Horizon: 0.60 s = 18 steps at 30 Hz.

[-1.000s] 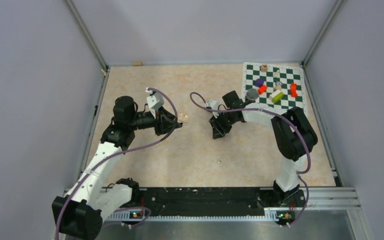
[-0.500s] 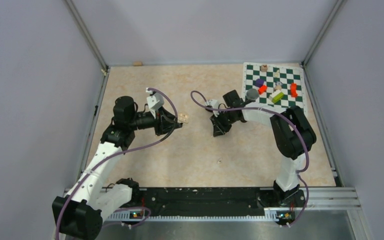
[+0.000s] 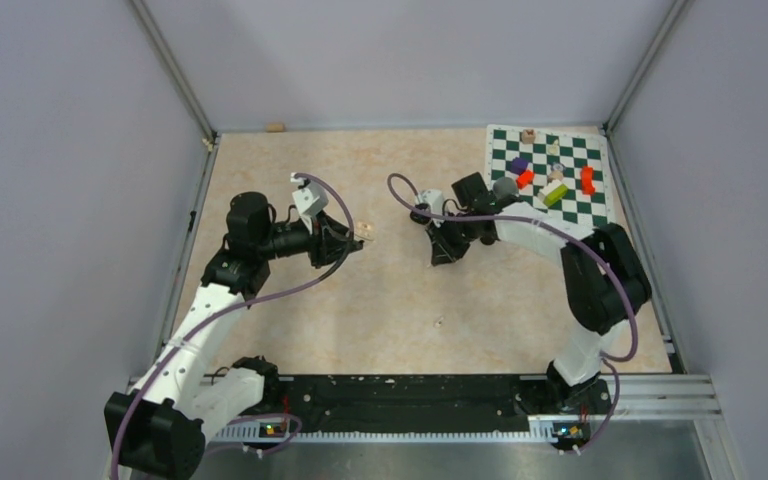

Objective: Insert the wireless bluetooth earbuds into the charging case
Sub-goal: Insert the right earbud into the right side groove of the charging case.

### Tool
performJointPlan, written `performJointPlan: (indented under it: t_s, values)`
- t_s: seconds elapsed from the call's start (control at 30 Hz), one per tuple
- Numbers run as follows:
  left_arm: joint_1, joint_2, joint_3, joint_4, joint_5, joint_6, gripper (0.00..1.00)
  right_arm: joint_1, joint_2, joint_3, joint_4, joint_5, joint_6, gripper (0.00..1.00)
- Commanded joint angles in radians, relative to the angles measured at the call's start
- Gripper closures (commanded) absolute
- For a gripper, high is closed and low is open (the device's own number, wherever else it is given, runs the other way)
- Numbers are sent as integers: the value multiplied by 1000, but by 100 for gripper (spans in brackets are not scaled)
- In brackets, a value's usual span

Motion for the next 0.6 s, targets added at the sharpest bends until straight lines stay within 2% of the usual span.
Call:
performJointPlan:
  t_s: [0.0, 0.17, 0.27, 0.37, 0.57]
  values:
    - [1, 15, 26, 56, -99, -15, 100, -9, -224, 84, -8, 109, 13, 90]
    - [-17, 73, 124, -44, -210, 69, 100, 12, -353, 192, -76, 297, -33, 90]
    - [-41, 125, 211, -125, -260, 115, 100, 65, -416, 245, -86, 423, -77, 90]
    - [-71, 155, 265, -132, -281, 113, 100, 152, -455, 291, -98, 557, -123, 90]
    - [-116, 168, 242, -63, -290, 58, 100, 291, -460, 373, -126, 657, -134, 89]
